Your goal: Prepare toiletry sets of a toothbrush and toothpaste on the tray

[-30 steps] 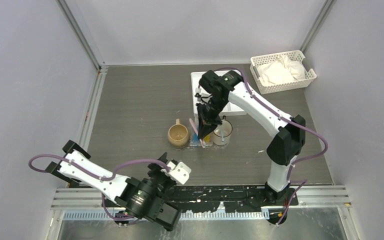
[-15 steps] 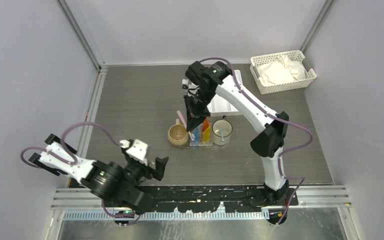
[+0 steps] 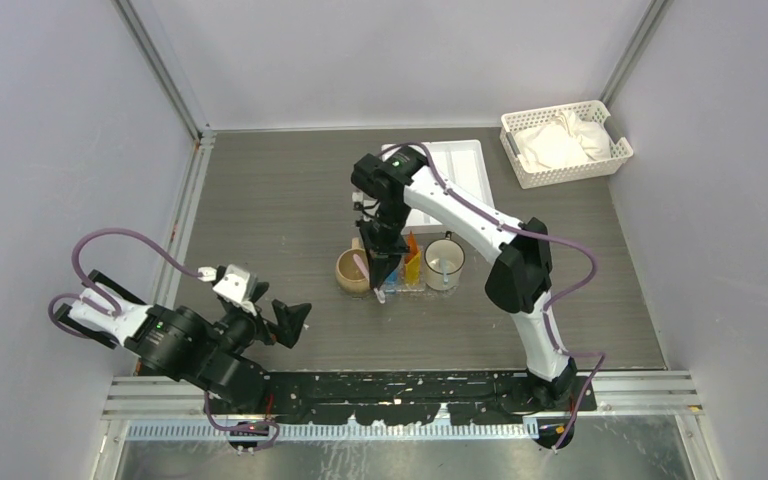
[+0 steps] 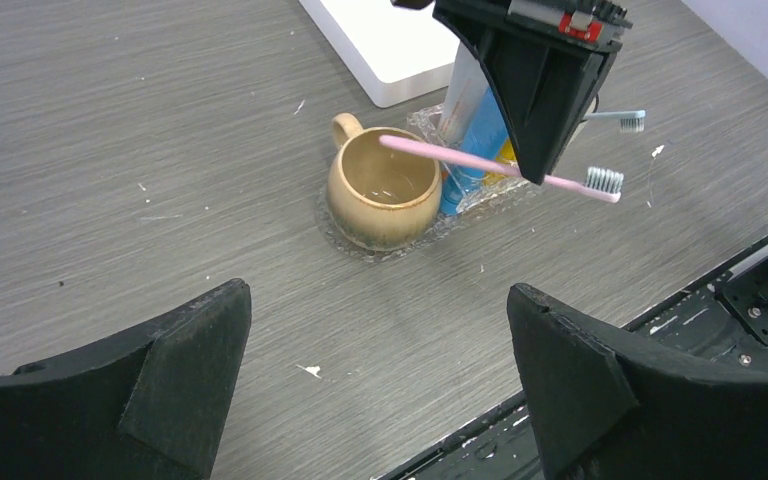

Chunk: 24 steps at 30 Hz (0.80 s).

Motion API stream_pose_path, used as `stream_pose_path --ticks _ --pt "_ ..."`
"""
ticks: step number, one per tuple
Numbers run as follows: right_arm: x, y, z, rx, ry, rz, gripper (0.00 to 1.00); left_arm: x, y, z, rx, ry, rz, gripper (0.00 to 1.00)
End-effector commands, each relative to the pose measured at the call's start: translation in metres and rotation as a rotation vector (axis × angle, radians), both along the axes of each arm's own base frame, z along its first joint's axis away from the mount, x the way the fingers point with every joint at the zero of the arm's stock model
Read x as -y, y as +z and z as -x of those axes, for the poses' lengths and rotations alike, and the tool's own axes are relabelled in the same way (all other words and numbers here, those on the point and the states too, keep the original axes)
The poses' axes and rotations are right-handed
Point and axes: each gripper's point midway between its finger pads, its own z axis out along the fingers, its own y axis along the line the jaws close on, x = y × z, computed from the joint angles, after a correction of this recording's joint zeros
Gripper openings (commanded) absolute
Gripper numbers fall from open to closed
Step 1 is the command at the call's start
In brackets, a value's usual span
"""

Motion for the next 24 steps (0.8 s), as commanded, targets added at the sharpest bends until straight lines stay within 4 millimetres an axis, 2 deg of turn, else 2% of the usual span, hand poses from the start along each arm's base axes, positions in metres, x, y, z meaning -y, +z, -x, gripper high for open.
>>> stream_pose_path --ticks 1,5,24 --pt "0.039 0.012 0.037 -0.14 -0.001 0.148 0.01 0.005 0.005 -0.001 0.031 0.015 0.024 1.0" --pt "0.039 0.004 0.037 -0.155 0.005 0.168 0.01 0.006 0.005 0.0 0.029 0.014 0.02 1.0" --pt "0.008 -0.023 0.016 -0.206 0.005 0.152 0.01 0.005 0.0 0.0 0.019 0.008 0.013 1.0"
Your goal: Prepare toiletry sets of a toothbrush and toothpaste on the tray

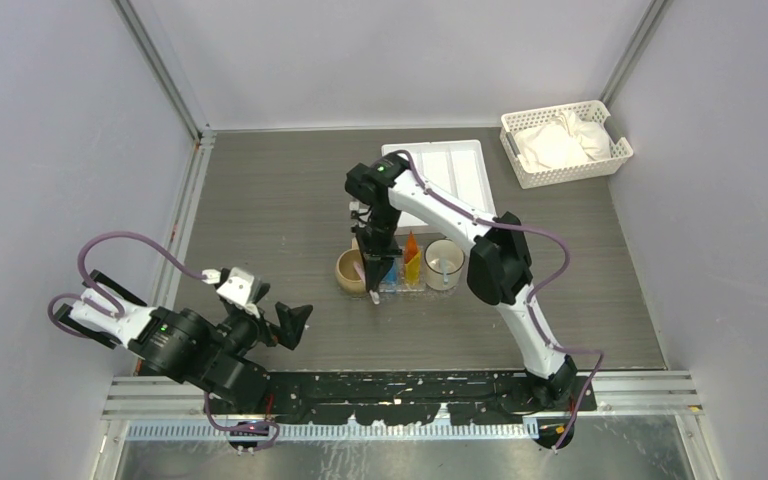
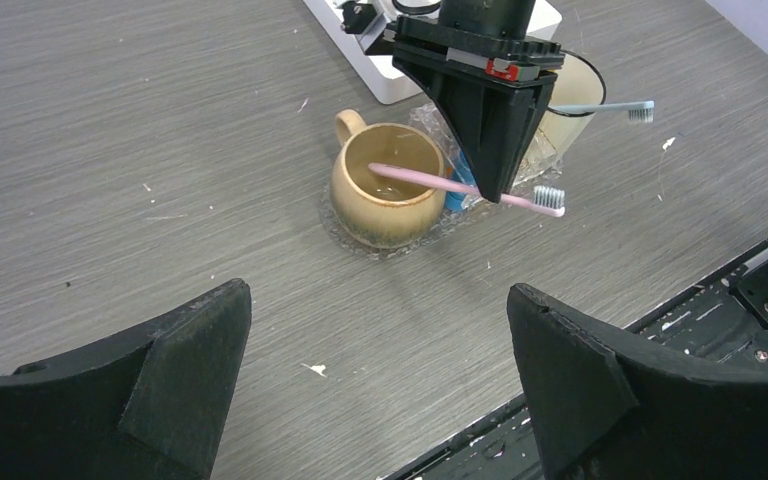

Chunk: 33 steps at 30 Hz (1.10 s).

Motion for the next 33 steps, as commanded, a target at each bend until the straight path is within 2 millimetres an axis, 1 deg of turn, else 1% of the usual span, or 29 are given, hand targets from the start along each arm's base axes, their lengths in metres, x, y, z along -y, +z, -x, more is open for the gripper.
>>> stream_pose_path --ticks 1,6,12,13,14,16,19,22,23,26,27,28,30,32,33 --pt "0.014 0.021 0.021 -0.118 0.001 0.066 0.01 0.003 0.003 -0.001 0.006 0.008 0.039 1.0" --pt "0.008 0.015 0.016 -0.128 -0.003 0.06 0.03 0.001 0.002 -0.001 0.006 0.006 0.037 1.0" --pt "0.005 0.016 0.009 -0.125 -0.02 0.044 0.2 0.0 0.001 -0.002 0.004 0.005 0.037 1.0" --pt "0.005 0.017 0.007 -0.122 -0.023 0.039 0.27 -0.001 0.001 -0.002 0.005 0.005 0.036 1.0" --pt "0.005 0.018 0.006 -0.117 -0.023 0.034 0.29 -0.001 0.001 -0.002 0.005 0.005 0.036 1.0" --pt "0.004 0.021 0.003 -0.108 -0.029 0.019 0.36 -0.001 0.001 -0.002 0.004 0.004 0.036 1.0" --pt "0.001 0.031 -0.004 -0.074 -0.033 -0.018 0.4 0.0 0.002 -0.001 -0.002 0.001 0.037 1.0" --pt "-0.001 0.043 -0.012 -0.026 -0.037 -0.061 0.47 0.002 0.006 0.0 -0.001 -0.004 0.028 1.0" --pt "-0.002 0.047 -0.016 -0.002 -0.038 -0.078 0.51 0.003 0.007 0.001 0.0 -0.005 0.021 1.0" --pt "-0.005 0.068 -0.041 0.116 -0.074 -0.161 0.59 0.003 0.013 0.0 0.008 0.002 0.014 1.0" --pt "-0.006 0.078 -0.052 0.171 -0.099 -0.199 0.66 0.003 0.016 0.0 0.01 0.006 0.012 1.0" --pt "-0.005 0.09 -0.063 0.235 -0.123 -0.234 0.69 0.002 0.017 -0.001 0.01 0.011 0.013 1.0" --pt "0.008 0.124 -0.087 0.428 -0.164 -0.289 0.74 -0.001 0.023 -0.003 0.013 0.02 0.018 1.0" --pt "0.03 0.157 -0.108 0.652 -0.215 -0.297 0.86 -0.004 0.03 -0.006 0.025 0.03 0.033 1.0" --pt "0.043 0.175 -0.113 0.768 -0.24 -0.299 0.92 -0.006 0.034 -0.007 0.034 0.034 0.043 1.0"
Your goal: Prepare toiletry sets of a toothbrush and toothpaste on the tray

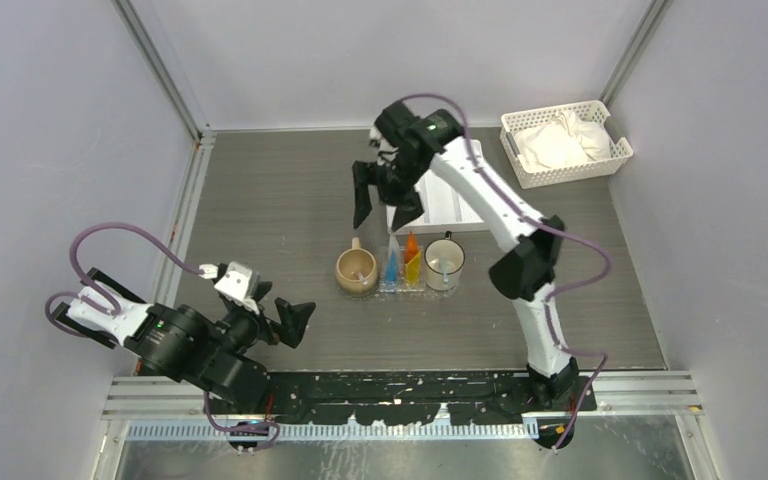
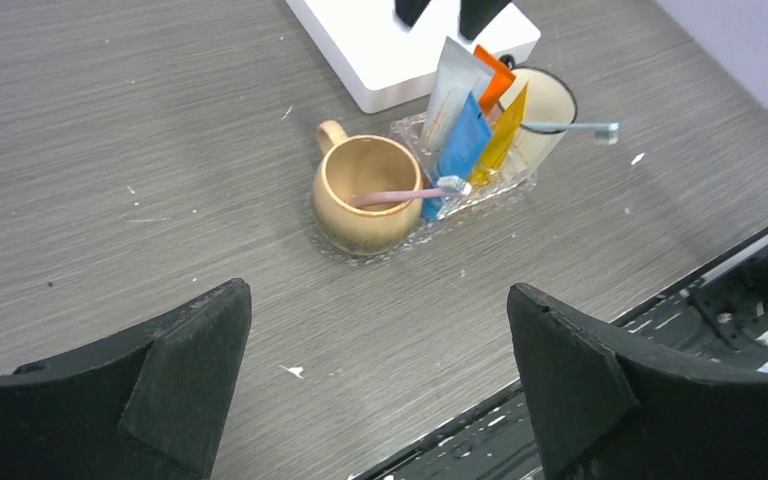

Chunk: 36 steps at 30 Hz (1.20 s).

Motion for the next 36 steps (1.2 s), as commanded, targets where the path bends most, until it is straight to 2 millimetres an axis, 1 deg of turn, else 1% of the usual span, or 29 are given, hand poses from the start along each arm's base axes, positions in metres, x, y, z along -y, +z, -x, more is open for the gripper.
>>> stream_pose_path --ticks 1,2,3,4,5,6,7,8,9,10,11,14,16,17,19,20,21,22,23,24,25,26,28,29,30,32,33,34,36 --pt "0.059 0.121 -0.033 0.57 -0.189 -0.09 0.97 -0.015 0.026 -0.014 0.058 0.039 0.043 1.0" --pt "0.074 0.131 -0.036 0.656 -0.239 -0.091 0.99 -0.018 0.032 -0.016 0.07 0.043 0.054 1.0" --pt "0.085 0.142 -0.04 0.748 -0.298 -0.124 1.0 -0.021 0.037 -0.019 0.081 0.049 0.067 1.0" --pt "0.102 0.125 -0.041 0.768 -0.347 -0.096 1.0 -0.025 0.043 -0.022 0.092 0.058 0.086 1.0" --pt "0.121 0.142 -0.04 0.838 -0.416 -0.13 1.0 -0.028 0.049 -0.025 0.108 0.064 0.102 1.0" --pt "0.14 0.122 -0.038 0.834 -0.459 -0.105 1.0 -0.028 0.055 -0.026 0.119 0.073 0.129 1.0" --pt "0.159 0.115 -0.038 0.848 -0.505 -0.091 1.0 -0.026 0.063 -0.027 0.141 0.08 0.139 1.0" --pt "0.176 0.106 -0.036 0.85 -0.534 -0.07 1.0 -0.026 0.069 -0.028 0.181 0.084 0.106 1.0" --pt "0.193 0.094 -0.036 0.838 -0.557 -0.04 1.0 -0.024 0.078 -0.028 0.198 0.099 0.117 1.0" --pt "0.212 0.085 -0.038 0.829 -0.592 -0.008 1.0 -0.021 0.087 -0.027 0.22 0.117 0.1 1.0" --pt "0.224 0.076 -0.038 0.816 -0.61 0.008 1.0 -0.017 0.095 -0.025 0.23 0.14 0.088 1.0" --pt "0.244 0.063 -0.04 0.786 -0.653 -0.044 1.0 -0.001 0.114 -0.017 0.212 0.121 0.07 1.0" --pt "0.255 0.055 -0.045 0.772 -0.694 -0.06 1.0 0.016 0.125 -0.01 0.225 0.095 0.045 1.0" --pt "0.257 0.051 -0.047 0.758 -0.711 -0.072 1.0 0.032 0.13 -0.006 0.244 0.082 0.009 1.0" --pt "0.255 0.051 -0.051 0.753 -0.729 -0.118 1.0 0.076 0.138 -0.004 0.275 0.023 -0.044 1.0" --pt "0.254 0.051 -0.053 0.755 -0.734 -0.133 1.0 0.105 0.128 -0.002 0.273 -0.025 -0.126 1.0" --pt "0.254 0.048 -0.053 0.75 -0.737 -0.131 1.0 0.119 0.125 -0.01 0.248 -0.018 -0.162 1.0" --pt "0.257 0.046 -0.054 0.752 -0.746 -0.118 1.0 0.129 0.121 -0.023 0.222 -0.002 -0.206 1.0" --pt "0.262 0.044 -0.054 0.759 -0.759 -0.101 1.0 0.134 0.117 -0.038 0.186 0.018 -0.213 1.0" --pt "0.268 0.041 -0.055 0.771 -0.775 -0.08 1.0 0.135 0.113 -0.056 0.146 0.022 -0.184 1.0" --pt "0.274 0.037 -0.057 0.777 -0.79 -0.053 1.0 0.127 0.112 -0.08 0.107 0.039 -0.114 1.0" --pt "0.281 0.029 -0.058 0.775 -0.804 -0.024 1.0 0.125 0.104 -0.092 0.078 0.003 -0.053 1.0" --pt "0.29 0.013 -0.063 0.771 -0.827 0.008 1.0 0.092 0.104 -0.12 0.067 0.075 0.027 1.0" --pt "0.295 0.001 -0.067 0.757 -0.841 0.037 1.0 0.074 0.101 -0.132 0.052 0.12 0.035 1.0" --pt "0.299 -0.011 -0.071 0.741 -0.852 0.056 1.0 0.062 0.093 -0.144 0.023 0.15 0.032 1.0" --pt "0.306 -0.032 -0.083 0.71 -0.862 0.094 0.99 0.039 0.075 -0.163 -0.041 0.197 0.044 1.0" --pt "0.31 -0.041 -0.089 0.694 -0.873 0.116 0.98 0.03 0.068 -0.168 -0.061 0.212 0.066 1.0" --pt "0.313 -0.046 -0.097 0.683 -0.875 0.134 0.95 0.021 0.063 -0.173 -0.072 0.234 0.091 1.0" --pt "0.318 -0.053 -0.114 0.665 -0.876 0.18 0.92 0.009 0.051 -0.179 -0.085 0.26 0.123 1.0"
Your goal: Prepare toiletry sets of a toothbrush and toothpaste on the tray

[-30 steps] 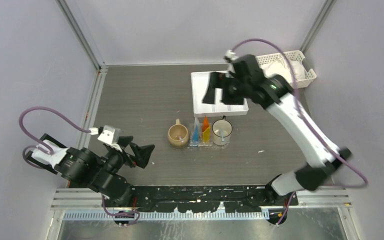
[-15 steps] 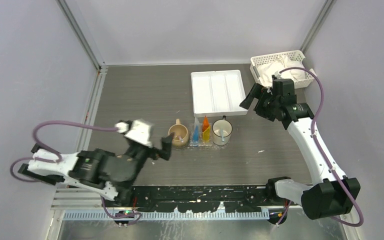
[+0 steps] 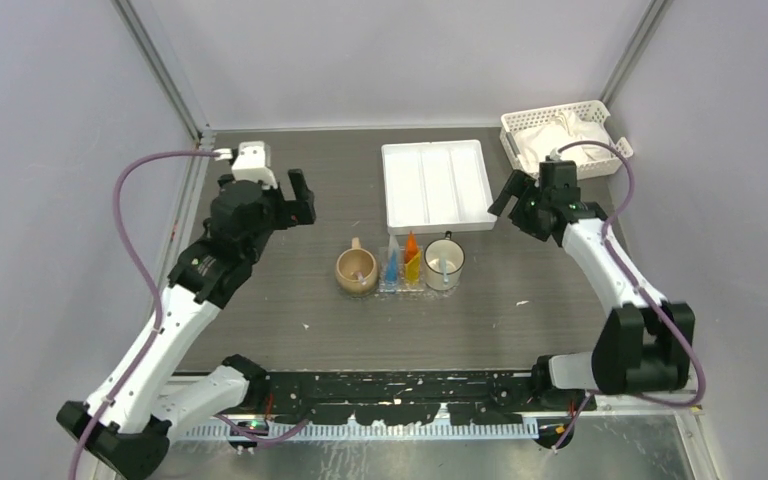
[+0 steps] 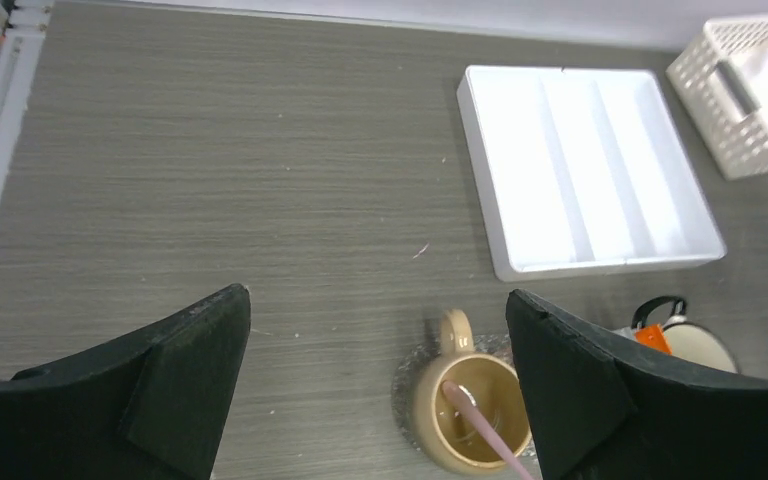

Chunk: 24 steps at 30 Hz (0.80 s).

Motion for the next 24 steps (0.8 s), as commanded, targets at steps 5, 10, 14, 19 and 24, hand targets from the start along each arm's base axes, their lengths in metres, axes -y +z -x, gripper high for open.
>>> stream_pose_path --ticks 5,10,14,19,24 --pt "0.025 -0.014 -0.078 -0.042 -0.064 0.138 0.9 -0.003 -0.024 -0.007 -0.035 -0.061 0.142 1.0" --pt "0.018 -0.021 -0.115 -0.052 -0.02 0.136 0.9 -0.011 -0.047 -0.014 -0.07 -0.035 0.144 1.0" --pt "0.006 -0.04 -0.142 -0.105 0.046 0.125 0.9 -0.01 -0.061 -0.017 -0.093 -0.042 0.157 1.0" --pt "-0.005 -0.07 -0.146 -0.191 0.102 0.163 0.87 -0.013 -0.067 -0.016 -0.089 -0.037 0.162 1.0" --pt "-0.001 -0.101 -0.133 -0.319 0.117 0.31 0.84 -0.016 -0.073 -0.014 -0.093 -0.036 0.166 1.0"
